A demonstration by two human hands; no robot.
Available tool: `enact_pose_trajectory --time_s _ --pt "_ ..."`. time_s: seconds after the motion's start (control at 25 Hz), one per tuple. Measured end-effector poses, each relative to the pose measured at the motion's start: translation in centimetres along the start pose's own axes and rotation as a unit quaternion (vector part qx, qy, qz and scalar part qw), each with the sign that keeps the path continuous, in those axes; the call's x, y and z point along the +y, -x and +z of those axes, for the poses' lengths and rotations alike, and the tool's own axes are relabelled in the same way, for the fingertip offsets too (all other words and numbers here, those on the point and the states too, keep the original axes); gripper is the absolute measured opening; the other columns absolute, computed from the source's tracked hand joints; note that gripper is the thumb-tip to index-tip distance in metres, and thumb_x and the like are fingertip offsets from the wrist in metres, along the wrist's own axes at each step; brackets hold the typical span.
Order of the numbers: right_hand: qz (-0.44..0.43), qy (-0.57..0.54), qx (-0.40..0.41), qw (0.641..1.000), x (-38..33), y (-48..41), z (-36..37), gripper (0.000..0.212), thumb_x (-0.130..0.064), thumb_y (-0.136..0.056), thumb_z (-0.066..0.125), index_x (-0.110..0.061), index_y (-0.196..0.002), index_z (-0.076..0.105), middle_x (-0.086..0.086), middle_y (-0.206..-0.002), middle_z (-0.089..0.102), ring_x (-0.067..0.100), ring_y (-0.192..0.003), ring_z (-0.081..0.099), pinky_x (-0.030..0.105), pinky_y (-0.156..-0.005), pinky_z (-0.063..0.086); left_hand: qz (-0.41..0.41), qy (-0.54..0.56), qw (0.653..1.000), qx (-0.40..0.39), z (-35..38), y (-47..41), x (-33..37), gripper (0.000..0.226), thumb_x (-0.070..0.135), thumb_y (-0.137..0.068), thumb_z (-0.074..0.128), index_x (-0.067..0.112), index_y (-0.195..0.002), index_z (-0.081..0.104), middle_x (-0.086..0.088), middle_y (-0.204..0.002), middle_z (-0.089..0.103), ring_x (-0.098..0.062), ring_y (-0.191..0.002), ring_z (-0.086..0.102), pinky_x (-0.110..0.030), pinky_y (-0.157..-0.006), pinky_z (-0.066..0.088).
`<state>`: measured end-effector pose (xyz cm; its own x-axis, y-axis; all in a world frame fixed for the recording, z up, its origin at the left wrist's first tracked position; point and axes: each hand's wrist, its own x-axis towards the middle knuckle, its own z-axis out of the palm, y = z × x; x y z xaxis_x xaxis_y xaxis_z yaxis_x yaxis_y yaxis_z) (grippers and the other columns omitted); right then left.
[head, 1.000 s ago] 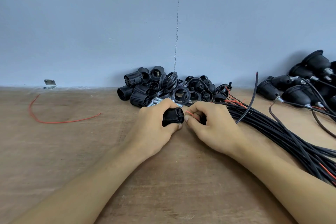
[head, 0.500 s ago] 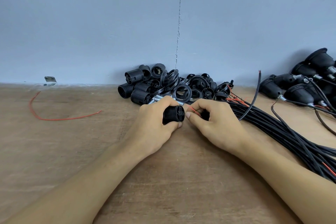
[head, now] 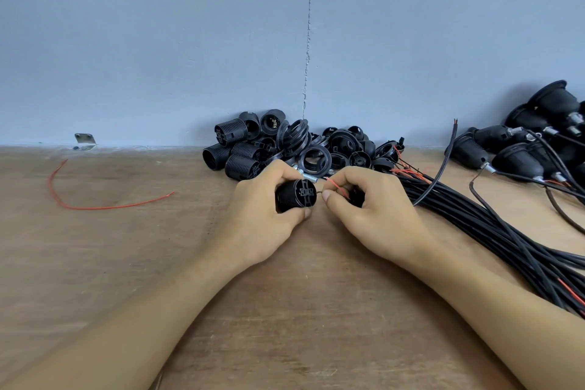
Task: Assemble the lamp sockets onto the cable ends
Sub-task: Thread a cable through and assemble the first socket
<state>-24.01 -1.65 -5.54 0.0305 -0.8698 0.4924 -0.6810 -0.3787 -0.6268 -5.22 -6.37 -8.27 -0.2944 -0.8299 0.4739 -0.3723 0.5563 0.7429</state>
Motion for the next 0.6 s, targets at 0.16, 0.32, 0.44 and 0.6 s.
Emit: enact_pose_trajectory --time_s 0.16,0.32,0.44,0.6 --pt "0.008 -0.023 -0.002 1.0 0.01 0.01 -0.12 0.008 -0.017 -0.089 0.068 -0.022 -0.084 0.072 -0.003 -0.069 0.063 0.011 -0.068 0.056 0.02 -0.065 0.043 -0.002 0.008 1.0 -0.016 -0.14 -0.07 -0.03 0.038 0.029 -0.071 0.079 0.037 -0.101 0.057 0.015 -0.098 0.073 -0.01 -0.099 0.071 -0.048 -0.092 0.057" --pt "0.004 -0.024 -0.001 1.0 -0.04 0.1 -0.12 0.005 -0.02 -0.09 0.07 -0.023 -0.087 0.072 -0.005 -0.071 0.064 0.01 -0.071 0.058 0.024 -0.071 0.046 0.005 0.006 1.0 -0.019 -0.15 -0.04 -0.1 0.039 0.027 -0.073 0.083 0.039 -0.101 0.058 0.015 -0.098 0.074 -0.007 -0.098 0.071 -0.047 -0.09 0.058" --pt "0.0 -0.022 -0.002 1.0 -0.02 0.1 -0.07 0.005 -0.019 -0.09 0.07 -0.022 -0.087 0.072 -0.005 -0.071 0.064 0.01 -0.072 0.059 0.023 -0.072 0.047 0.022 -0.001 1.0 -0.013 -0.15 0.02 -0.13 0.037 0.025 -0.076 0.085 0.04 -0.1 0.06 0.017 -0.097 0.074 -0.006 -0.096 0.072 -0.045 -0.088 0.059" --pt "-0.008 -0.008 0.0 1.0 0.02 0.11 -0.07 0.007 -0.017 -0.089 0.07 -0.022 -0.084 0.07 -0.006 -0.069 0.062 0.011 -0.07 0.057 0.015 -0.066 0.042 0.031 -0.006 1.0 -0.002 -0.14 0.11 -0.09 0.032 0.029 -0.077 0.083 0.039 -0.099 0.063 0.016 -0.093 0.075 -0.008 -0.091 0.073 -0.046 -0.082 0.06"
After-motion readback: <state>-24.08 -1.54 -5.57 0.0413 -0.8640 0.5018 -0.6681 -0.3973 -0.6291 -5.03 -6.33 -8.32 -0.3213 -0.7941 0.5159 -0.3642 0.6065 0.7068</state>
